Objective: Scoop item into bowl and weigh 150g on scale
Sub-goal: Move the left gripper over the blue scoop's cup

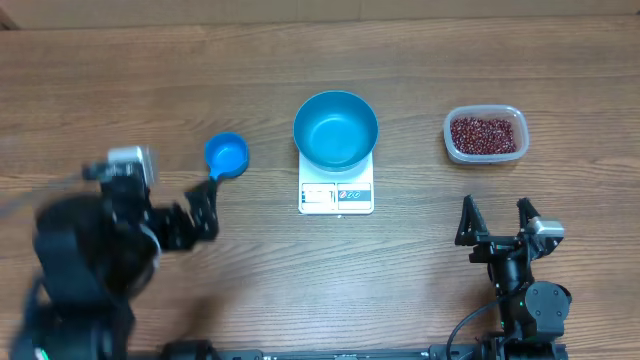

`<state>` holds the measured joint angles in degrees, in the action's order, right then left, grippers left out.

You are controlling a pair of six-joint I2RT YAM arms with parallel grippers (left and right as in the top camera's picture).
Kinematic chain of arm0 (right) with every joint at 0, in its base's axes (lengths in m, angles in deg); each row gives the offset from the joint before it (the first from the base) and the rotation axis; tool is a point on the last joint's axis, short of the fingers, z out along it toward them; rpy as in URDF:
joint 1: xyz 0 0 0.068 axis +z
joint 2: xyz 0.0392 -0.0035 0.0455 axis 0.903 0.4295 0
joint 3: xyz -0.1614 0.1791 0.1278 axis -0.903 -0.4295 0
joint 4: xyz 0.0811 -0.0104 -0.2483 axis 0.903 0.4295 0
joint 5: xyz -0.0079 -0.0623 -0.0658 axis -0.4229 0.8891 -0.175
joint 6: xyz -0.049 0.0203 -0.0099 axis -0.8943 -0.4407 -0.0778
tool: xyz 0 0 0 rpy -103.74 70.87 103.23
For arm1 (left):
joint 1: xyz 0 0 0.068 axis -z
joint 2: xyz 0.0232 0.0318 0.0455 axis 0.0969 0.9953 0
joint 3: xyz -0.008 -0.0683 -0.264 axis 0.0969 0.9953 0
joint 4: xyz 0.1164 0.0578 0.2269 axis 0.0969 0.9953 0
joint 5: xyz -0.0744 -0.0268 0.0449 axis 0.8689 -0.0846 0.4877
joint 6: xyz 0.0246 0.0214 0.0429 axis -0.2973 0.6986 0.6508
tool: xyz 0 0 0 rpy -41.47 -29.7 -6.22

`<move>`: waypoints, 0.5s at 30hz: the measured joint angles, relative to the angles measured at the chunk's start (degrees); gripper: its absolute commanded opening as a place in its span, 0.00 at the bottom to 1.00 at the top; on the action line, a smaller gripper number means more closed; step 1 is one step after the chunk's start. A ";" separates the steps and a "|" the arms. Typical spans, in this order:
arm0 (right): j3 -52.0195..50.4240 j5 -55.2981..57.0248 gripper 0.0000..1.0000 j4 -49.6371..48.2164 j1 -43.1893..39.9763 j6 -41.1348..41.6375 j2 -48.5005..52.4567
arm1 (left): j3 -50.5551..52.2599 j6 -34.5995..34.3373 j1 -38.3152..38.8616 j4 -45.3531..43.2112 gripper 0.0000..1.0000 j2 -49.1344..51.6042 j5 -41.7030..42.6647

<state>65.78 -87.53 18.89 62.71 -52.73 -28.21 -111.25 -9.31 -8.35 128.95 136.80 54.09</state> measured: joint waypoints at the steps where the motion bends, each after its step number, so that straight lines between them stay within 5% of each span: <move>1: 0.00 0.02 1.00 0.02 0.00 0.00 0.00 | -7.06 0.37 0.00 4.31 1.00 5.79 0.15; 6: 0.00 0.00 1.00 0.00 0.00 0.02 -0.09 | -26.60 1.53 0.00 14.05 1.00 23.39 0.46; 9: 0.00 0.02 1.00 0.02 0.00 0.00 -0.09 | -29.05 1.51 0.00 14.58 0.51 29.14 0.39; 15: 0.00 0.00 1.00 0.02 0.00 0.00 -0.11 | -29.24 8.63 0.00 21.55 0.50 39.91 0.39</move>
<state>65.78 -87.53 18.91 62.71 -52.73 -28.32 -140.49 -0.68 -8.35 150.50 176.71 54.49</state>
